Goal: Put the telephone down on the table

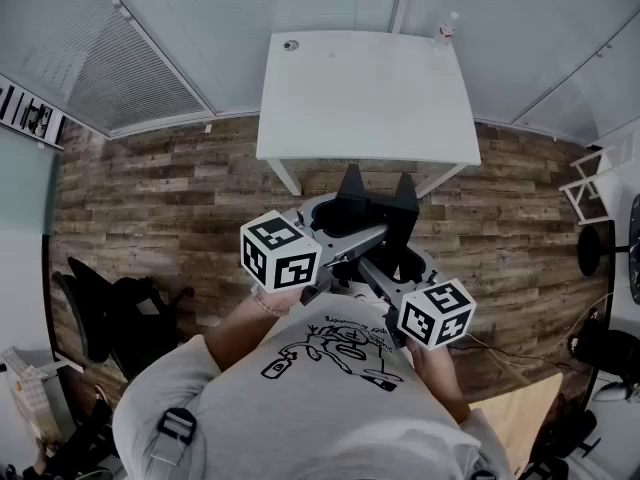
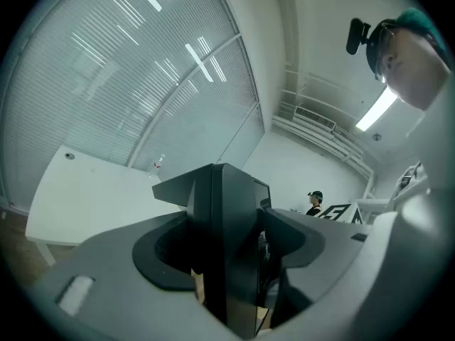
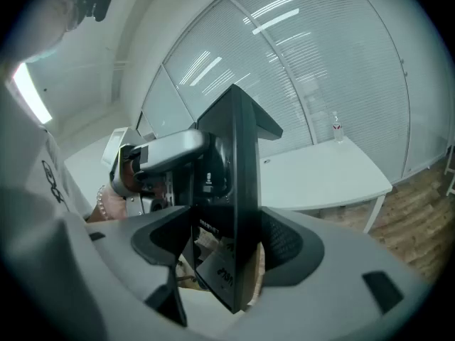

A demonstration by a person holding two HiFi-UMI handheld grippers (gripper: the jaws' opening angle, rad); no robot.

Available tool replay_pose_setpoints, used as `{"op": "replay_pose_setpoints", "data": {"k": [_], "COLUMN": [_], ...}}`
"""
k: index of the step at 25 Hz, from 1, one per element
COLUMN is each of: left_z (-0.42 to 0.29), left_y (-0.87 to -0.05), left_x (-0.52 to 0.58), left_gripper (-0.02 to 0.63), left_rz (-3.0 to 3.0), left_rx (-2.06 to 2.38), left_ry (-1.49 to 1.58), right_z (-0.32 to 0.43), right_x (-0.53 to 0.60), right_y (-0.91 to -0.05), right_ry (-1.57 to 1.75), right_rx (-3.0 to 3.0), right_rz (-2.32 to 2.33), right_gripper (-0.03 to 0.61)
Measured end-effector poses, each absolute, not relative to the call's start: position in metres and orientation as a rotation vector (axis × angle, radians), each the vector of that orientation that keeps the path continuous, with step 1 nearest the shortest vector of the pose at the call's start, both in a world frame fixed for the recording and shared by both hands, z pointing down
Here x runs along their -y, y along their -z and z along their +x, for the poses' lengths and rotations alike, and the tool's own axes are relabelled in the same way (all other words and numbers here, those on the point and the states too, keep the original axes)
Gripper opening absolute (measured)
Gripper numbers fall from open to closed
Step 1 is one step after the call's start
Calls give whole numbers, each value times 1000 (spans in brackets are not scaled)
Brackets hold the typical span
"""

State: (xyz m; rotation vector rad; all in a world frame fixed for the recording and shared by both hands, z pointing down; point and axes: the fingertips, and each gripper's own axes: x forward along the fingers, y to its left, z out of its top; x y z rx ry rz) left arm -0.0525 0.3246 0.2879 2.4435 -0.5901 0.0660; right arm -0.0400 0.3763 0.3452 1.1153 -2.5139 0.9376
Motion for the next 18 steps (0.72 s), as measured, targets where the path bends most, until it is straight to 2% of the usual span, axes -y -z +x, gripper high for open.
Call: {"op": "replay_pose_setpoints", "data": {"k": [18], "left_z": [-72], "left_y": [-286], "left_x": [-311], "left_gripper": [298], "left_rz": [2431], "left_rx": [606], "left_ry": [-53], "right_z": [-58], "right_x": [-363], "right_y": [-343], "right_ry": [-931], "right_rx": [2514], "right_rz": [1100], "right_gripper": [278]}}
